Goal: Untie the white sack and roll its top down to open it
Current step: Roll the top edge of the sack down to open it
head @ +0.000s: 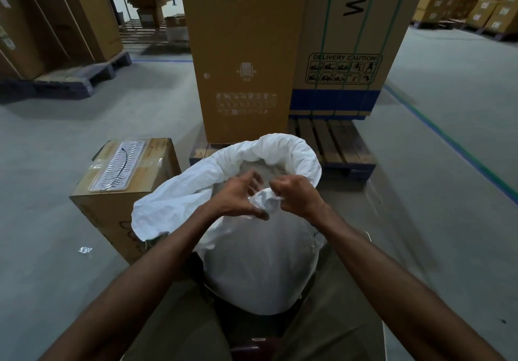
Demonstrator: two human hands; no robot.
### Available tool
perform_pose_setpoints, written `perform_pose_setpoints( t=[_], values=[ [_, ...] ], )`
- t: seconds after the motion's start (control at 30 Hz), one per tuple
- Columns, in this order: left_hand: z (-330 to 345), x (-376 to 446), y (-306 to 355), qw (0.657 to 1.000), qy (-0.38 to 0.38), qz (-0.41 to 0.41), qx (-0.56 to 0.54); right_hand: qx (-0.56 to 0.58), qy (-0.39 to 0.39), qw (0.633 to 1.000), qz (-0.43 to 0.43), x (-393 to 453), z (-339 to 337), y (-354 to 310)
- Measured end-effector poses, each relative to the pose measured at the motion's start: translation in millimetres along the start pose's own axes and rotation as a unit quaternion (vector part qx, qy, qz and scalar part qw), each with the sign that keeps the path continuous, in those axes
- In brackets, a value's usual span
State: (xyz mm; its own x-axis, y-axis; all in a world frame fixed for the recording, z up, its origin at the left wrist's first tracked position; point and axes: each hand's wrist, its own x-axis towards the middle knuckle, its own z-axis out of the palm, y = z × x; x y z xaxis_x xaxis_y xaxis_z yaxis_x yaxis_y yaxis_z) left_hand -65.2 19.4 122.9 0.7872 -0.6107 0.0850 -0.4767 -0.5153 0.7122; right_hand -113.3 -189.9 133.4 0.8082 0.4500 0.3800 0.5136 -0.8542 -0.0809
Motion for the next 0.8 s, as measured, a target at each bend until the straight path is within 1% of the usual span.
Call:
perform_pose_setpoints(
  t=[0.03, 0.07, 0.13, 0.2, 0.23, 0.3, 0.37, 0.4, 0.43, 0.47, 0.53, 0.57, 0.63, 0.67, 0.73, 0.77, 0.8],
  values=[
    [2, 3, -3, 1.000, 0.008, -0.006, 0.006, -0.026, 0.004, 0.999, -0.024, -5, 4, -4],
    [4, 5, -4, 1.000, 0.024, 0.000, 0.011, -0.038, 0.012, 0.999, -0.029, -10, 8, -6],
    [9, 6, -3, 0.998, 0.050, 0.033, 0.028, 0.011, 0.006, 0.999, 0.033, -14, 13, -3],
    [15, 6, -1, 0.990, 0.059, 0.092, 0.084, 0.058, -0.040, 0.992, 0.100, -10, 12, 1],
    [20, 5, -3, 0.984, 0.064, 0.122, 0.116, 0.065, -0.072, 0.990, 0.107, -8, 13, 3],
    [29, 3, -11, 0.961, 0.082, 0.199, 0.172, 0.065, -0.119, 0.984, 0.113, -4, 13, 5],
    [43, -3, -20, 0.915, 0.086, 0.299, 0.258, 0.049, -0.104, 0.986, 0.118, -2, 11, 4],
    [49, -7, -24, 0.896, 0.091, 0.327, 0.287, 0.042, -0.087, 0.987, 0.127, -1, 12, 2],
    [54, -11, -25, 0.897, 0.101, 0.320, 0.288, 0.034, -0.069, 0.988, 0.134, -2, 14, -1],
    [55, -13, -24, 0.913, 0.122, 0.284, 0.267, 0.027, -0.046, 0.990, 0.133, -4, 17, -4],
    [52, -16, -27, 0.952, 0.150, 0.162, 0.211, 0.009, -0.001, 0.993, 0.117, -10, 29, -9],
    [49, -16, -32, 0.964, 0.137, 0.102, 0.203, -0.007, 0.010, 0.994, 0.104, -15, 35, -12],
    [45, -18, -43, 0.981, 0.082, 0.018, 0.177, -0.050, 0.026, 0.995, 0.081, -23, 44, -19],
    [43, -19, -49, 0.986, 0.059, -0.004, 0.154, -0.063, 0.035, 0.995, 0.075, -25, 48, -20],
    [40, -19, -56, 0.993, 0.041, 0.001, 0.114, -0.055, 0.043, 0.994, 0.088, -23, 49, -20],
    [37, -18, -57, 0.992, 0.039, 0.010, 0.115, -0.046, 0.029, 0.994, 0.100, -21, 47, -17],
    [34, -17, -58, 0.991, 0.037, 0.016, 0.128, -0.043, -0.005, 0.994, 0.102, -19, 46, -13]
  ],
)
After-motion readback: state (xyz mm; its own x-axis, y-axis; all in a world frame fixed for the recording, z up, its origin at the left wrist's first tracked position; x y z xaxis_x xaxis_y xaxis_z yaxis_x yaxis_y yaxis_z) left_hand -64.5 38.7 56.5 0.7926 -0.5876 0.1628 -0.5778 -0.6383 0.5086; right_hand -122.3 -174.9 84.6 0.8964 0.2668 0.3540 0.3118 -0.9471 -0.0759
